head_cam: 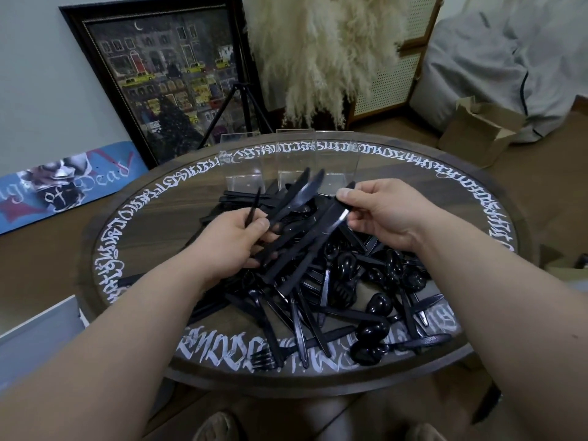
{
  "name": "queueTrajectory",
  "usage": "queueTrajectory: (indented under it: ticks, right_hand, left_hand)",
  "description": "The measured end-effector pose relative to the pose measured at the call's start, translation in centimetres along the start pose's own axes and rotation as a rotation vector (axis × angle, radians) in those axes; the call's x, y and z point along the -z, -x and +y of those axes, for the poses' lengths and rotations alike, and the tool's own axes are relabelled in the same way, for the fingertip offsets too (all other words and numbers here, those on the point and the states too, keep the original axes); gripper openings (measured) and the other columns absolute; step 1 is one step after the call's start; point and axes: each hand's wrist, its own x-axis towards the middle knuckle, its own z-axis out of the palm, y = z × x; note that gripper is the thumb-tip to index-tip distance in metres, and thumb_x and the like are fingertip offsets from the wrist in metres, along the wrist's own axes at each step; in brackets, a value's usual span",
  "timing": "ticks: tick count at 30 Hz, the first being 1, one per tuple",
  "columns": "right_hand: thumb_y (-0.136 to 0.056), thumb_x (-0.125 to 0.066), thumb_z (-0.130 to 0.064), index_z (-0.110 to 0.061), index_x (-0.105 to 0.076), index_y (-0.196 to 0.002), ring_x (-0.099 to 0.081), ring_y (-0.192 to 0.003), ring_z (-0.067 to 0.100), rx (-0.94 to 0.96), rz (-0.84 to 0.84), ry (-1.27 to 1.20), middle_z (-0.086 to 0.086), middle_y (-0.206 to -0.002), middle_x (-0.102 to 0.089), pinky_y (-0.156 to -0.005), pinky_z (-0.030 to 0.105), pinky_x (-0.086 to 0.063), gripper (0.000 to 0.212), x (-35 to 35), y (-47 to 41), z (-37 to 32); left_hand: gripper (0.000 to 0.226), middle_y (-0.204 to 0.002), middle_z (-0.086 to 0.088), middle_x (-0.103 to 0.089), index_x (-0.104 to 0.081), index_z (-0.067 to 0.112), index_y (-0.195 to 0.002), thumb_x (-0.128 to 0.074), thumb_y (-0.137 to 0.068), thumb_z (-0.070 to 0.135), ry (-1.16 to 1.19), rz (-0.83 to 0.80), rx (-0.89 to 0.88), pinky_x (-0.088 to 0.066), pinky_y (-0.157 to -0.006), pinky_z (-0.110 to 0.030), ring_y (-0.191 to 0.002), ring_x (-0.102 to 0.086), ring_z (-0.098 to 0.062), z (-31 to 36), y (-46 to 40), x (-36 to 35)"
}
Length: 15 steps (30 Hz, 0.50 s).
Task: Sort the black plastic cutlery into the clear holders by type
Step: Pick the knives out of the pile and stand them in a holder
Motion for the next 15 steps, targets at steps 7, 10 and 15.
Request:
queueTrajectory:
  ticks: [7, 10, 15]
  right_hand:
    - [-0.087, -0.066, -0.006, -0.004, -0.057, -0.083, -0.057, -0.051, 0.010, 0.045, 0.186, -0.210, 0.007, -0.071, -0.059, -0.049, 0.018, -0.052, 0.010, -1.9, -0.8, 0.9]
    - [-0.086, -0.068, -0.006, -0.005, -0.058, -0.080, -0.059, -0.054, 0.010, 0.067, 0.235, -0.299, 0.008, -0.074, -0.065, -0.051, 0.018, -0.052, 0.011, -2.6, -0.9, 1.1]
    - [-0.086, -0.063, 0.004, -0.003, -0.056, -0.083, -0.057, -0.060, 0.011, 0.044, 0.162, -0.435, 0.007, -0.074, -0.061, -0.058, 0.019, -0.054, 0.010, -3.4, -0.5, 0.7]
  left_hand:
    - [0.022, -0.078, -0.007, -0.071, -0.056, 0.010, -0.097, -0.037, -0.103, 0.021, -0.044, -0.056, -0.029, -0.050, -0.061, -0.028, -0.067, -0.068, -0.020, 0.5, 0.3, -1.5]
    - [0.021, -0.070, 0.000, -0.069, -0.057, 0.015, -0.097, -0.037, -0.103, 0.021, -0.162, -0.038, -0.117, -0.043, -0.057, -0.025, -0.054, -0.058, -0.012, 0.3, 0.2, -1.5]
    - [0.022, -0.063, 0.001, -0.062, -0.057, 0.017, -0.095, -0.037, -0.102, 0.020, -0.127, -0.037, -0.114, -0.042, -0.055, -0.024, -0.051, -0.051, -0.013, 0.1, -0.1, -1.4]
